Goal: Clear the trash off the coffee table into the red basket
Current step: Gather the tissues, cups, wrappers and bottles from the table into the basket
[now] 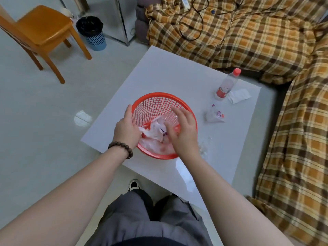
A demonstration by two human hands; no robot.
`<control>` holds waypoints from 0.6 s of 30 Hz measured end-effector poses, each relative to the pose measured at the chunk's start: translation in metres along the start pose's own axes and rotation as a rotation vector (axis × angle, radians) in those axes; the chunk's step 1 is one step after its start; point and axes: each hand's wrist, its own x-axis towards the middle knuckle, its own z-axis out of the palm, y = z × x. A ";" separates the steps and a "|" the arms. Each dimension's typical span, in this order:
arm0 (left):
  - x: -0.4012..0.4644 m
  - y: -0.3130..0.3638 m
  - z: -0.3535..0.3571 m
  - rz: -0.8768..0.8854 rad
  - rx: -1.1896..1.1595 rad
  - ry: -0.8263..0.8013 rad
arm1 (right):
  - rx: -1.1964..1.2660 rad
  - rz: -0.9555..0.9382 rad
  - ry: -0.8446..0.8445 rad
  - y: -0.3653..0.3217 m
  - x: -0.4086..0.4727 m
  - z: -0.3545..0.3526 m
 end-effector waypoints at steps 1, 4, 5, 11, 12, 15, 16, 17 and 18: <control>0.001 -0.001 0.002 -0.008 0.007 0.008 | -0.002 0.052 0.054 0.014 -0.003 -0.011; 0.002 -0.009 0.005 -0.068 0.031 0.044 | -0.113 0.253 0.062 0.071 -0.014 -0.040; 0.002 -0.013 0.007 -0.085 0.047 0.056 | -0.164 0.322 0.019 0.094 -0.020 -0.045; -0.002 -0.037 0.030 -0.148 0.141 0.116 | -0.435 0.517 -0.392 0.207 -0.050 -0.025; -0.002 -0.041 0.034 -0.150 0.159 0.127 | -0.463 0.511 -0.438 0.219 -0.052 -0.016; -0.004 -0.049 0.048 -0.135 0.192 0.139 | -0.519 0.477 -0.542 0.249 -0.053 0.013; -0.004 -0.052 0.053 -0.129 0.198 0.140 | -0.529 0.458 -0.567 0.257 -0.052 0.021; -0.005 -0.054 0.056 -0.123 0.208 0.140 | -0.532 0.442 -0.588 0.264 -0.051 0.028; -0.005 -0.055 0.059 -0.118 0.221 0.139 | -0.537 0.435 -0.611 0.271 -0.051 0.034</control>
